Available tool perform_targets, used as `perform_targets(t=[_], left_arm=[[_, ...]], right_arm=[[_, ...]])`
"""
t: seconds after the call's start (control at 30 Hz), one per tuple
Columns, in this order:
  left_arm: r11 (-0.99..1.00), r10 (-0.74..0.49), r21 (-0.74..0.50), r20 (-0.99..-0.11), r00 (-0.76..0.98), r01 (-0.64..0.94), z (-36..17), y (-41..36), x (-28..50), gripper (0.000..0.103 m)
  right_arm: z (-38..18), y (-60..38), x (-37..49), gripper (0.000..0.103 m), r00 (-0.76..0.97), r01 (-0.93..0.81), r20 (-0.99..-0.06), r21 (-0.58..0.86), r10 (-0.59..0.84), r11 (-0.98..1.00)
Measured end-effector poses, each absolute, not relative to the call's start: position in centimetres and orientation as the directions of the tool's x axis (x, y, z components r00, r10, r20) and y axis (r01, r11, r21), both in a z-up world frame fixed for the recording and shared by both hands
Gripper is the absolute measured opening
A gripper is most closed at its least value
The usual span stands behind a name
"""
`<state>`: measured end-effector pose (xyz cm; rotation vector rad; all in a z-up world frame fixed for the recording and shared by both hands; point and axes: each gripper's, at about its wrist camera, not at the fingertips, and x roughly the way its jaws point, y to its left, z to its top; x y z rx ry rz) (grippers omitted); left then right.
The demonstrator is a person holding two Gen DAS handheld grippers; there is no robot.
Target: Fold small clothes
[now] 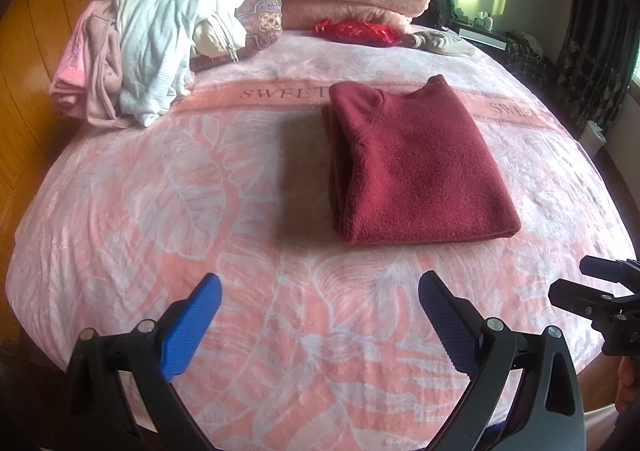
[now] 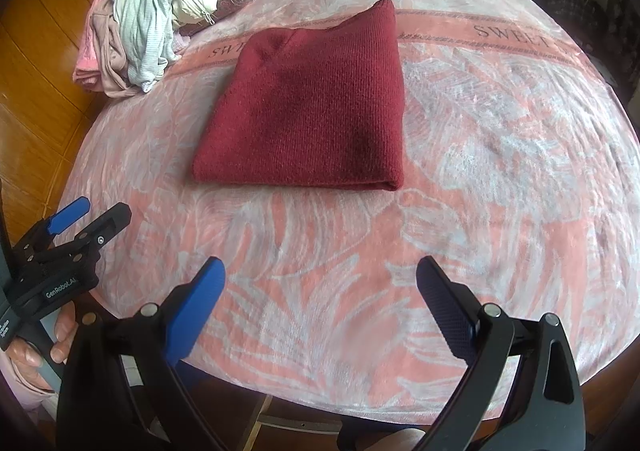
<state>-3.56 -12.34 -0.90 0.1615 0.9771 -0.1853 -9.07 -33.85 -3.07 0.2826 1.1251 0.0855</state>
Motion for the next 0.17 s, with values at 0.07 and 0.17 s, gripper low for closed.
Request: perform_targets(t=[0.07,0.17], left_arm=[[0.973,-0.083,0.050,-0.837,0.540,0.226,-1.03,-12.34,-3.51,0.099],[0.974,-0.080,0.049,-0.841,0.536,0.222,-1.15,-12.28,-3.45,0.099]], right_arm=[[-3.07,-33.85,-9.08,0.096,0.432,0.076,-0.877,0.267,0.210,0.961],[-3.14,-33.85,-9.02,0.096,0.429,0.075,-0.878,0.268,0.212,0.960]])
